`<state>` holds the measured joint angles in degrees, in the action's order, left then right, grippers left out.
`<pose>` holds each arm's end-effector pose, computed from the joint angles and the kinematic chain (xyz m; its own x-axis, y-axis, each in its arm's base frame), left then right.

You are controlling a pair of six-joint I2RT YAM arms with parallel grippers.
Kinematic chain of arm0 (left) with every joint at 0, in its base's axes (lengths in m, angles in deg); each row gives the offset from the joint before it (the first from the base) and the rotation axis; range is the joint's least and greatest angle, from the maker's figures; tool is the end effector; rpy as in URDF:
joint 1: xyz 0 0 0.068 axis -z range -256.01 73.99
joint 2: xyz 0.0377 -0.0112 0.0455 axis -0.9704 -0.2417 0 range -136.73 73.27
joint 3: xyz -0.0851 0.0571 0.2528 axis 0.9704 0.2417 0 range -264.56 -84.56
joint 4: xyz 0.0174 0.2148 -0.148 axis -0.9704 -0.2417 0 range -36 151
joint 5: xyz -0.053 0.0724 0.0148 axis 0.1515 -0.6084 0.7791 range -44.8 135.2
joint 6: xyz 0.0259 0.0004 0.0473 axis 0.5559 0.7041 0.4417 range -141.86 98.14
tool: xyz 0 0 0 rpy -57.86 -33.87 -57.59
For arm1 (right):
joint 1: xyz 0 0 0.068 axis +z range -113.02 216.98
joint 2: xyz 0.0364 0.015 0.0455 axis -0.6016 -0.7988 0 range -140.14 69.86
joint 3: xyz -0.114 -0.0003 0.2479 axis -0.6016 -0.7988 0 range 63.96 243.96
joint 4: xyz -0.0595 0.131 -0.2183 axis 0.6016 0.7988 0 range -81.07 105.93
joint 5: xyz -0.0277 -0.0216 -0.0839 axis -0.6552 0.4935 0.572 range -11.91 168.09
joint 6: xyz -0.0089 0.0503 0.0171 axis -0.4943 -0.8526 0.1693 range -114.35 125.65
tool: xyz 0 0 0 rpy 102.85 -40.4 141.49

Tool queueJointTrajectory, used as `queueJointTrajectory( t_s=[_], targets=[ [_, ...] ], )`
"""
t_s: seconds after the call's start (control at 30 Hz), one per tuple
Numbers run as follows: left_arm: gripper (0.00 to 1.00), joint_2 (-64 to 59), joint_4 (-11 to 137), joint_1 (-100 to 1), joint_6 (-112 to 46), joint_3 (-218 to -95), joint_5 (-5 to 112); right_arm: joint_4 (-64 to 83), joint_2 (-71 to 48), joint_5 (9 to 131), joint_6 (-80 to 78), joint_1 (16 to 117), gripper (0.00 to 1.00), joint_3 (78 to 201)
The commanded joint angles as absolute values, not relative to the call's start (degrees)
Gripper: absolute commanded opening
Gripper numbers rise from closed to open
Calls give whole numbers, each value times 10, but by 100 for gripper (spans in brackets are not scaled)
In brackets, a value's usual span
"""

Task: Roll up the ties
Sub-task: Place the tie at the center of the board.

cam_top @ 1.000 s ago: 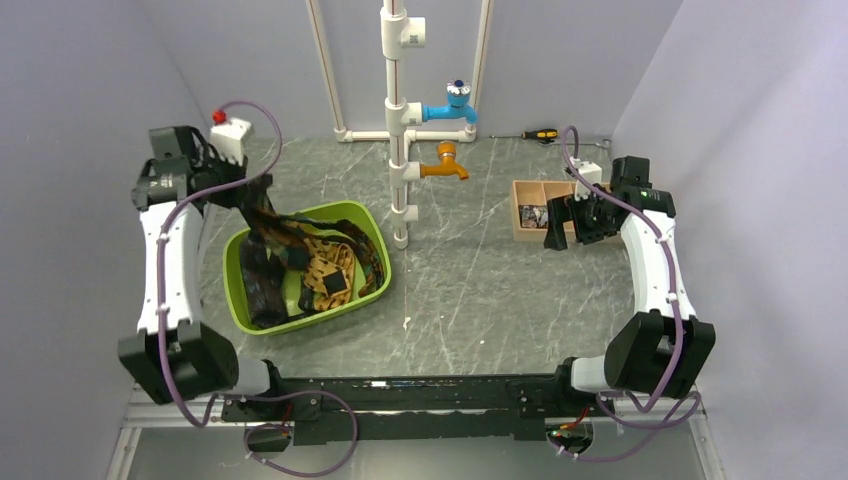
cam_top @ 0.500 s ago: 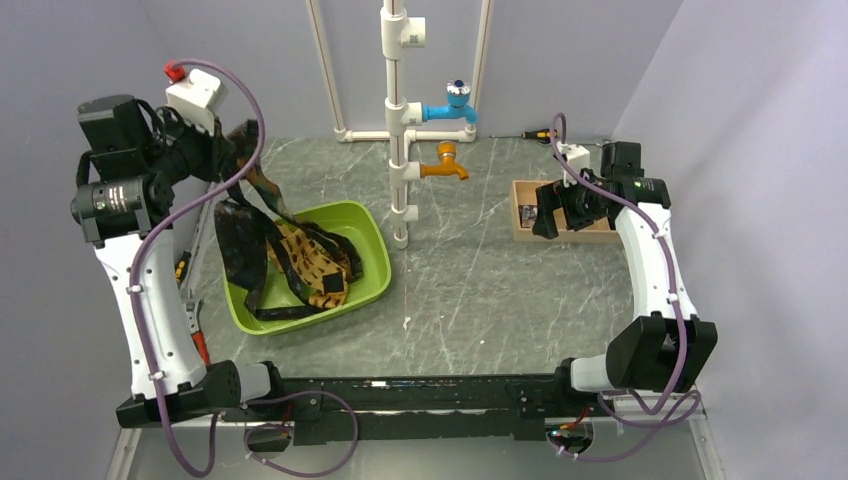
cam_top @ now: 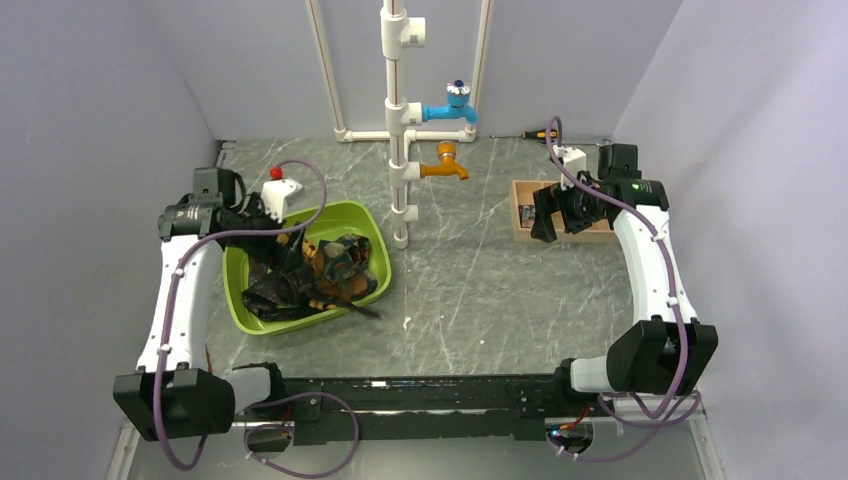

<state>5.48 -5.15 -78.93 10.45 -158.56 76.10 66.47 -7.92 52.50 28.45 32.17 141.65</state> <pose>0.2103 -0.0076 0.3536 -0.6165 0.4279 -0.6610 0.6423 0.7589 -0.1077 0.2665 -0.0070 0.3416 -0.7159 -0.2906 -0.6349 -0.4688 0.8739 0.1287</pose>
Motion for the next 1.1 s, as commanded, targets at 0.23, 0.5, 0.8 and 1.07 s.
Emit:
queueJointTrajectory(
  t_s=[0.23,0.5,0.8,1.07],
  targets=[
    [96,36,80,-870,206,-1447,631,678,-54,533,301,323,100,1402],
    [86,-83,124,-867,105,-1443,668,677,-55,537,305,324,100,1397],
    [0,-76,104,-857,87,-1489,883,673,-61,539,303,324,100,1410],
    [0,10,96,-853,56,-1545,906,665,-50,542,299,325,100,1398]
  ],
)
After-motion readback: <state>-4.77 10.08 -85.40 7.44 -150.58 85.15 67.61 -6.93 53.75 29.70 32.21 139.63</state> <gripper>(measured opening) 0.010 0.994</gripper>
